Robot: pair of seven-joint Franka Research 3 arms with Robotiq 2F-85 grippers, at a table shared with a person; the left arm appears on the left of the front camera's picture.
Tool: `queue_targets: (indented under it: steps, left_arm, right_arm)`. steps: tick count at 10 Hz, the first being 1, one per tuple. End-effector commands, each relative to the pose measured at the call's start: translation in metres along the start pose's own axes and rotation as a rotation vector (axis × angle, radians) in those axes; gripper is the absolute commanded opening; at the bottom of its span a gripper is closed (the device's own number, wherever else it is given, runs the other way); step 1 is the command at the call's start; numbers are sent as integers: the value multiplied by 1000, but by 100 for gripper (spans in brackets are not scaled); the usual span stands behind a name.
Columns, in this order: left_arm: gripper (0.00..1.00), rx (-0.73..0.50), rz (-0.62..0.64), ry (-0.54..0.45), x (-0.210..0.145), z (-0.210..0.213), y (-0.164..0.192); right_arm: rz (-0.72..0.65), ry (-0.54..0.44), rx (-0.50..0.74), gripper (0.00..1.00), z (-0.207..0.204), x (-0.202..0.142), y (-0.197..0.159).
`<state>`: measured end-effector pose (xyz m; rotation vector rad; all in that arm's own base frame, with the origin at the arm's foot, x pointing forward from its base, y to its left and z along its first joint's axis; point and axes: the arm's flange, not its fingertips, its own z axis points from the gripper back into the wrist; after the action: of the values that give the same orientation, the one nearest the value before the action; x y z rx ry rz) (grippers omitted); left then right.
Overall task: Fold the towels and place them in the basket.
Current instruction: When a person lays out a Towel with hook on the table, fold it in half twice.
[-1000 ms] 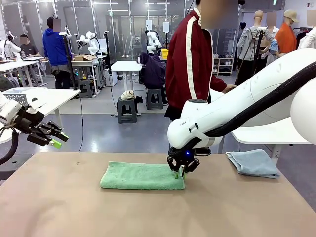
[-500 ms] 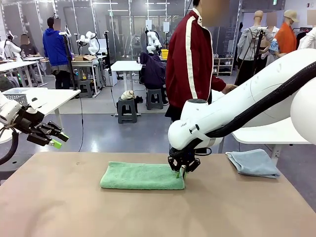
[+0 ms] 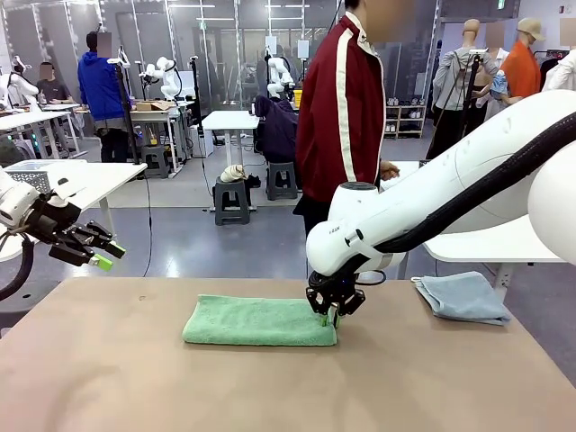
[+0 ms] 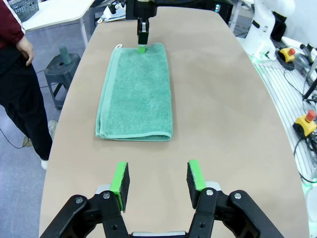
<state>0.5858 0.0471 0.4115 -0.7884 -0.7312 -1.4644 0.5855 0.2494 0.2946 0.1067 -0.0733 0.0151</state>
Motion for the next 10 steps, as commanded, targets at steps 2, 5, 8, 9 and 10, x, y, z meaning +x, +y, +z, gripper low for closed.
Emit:
queue_targets:
  steps: [2, 5, 8, 9, 10]
  left_arm:
    - [61, -6, -3, 5, 0, 0, 0]
    - [61, -6, -3, 5, 0, 0, 0]
    - [61, -6, -3, 5, 0, 0, 0]
    - [61, -6, -3, 5, 0, 0, 0]
    - [61, -6, -3, 5, 0, 0, 0]
  right_arm:
    - [14, 6, -5, 10, -6, -2, -3]
    - [14, 8, -5, 5, -7, -2, -4]
    - [17, 18, -11, 0, -8, -1, -6]
    - [27, 17, -3, 0, -5, 1, -11]
    - [47, 4, 8, 0, -3, 4, -17]
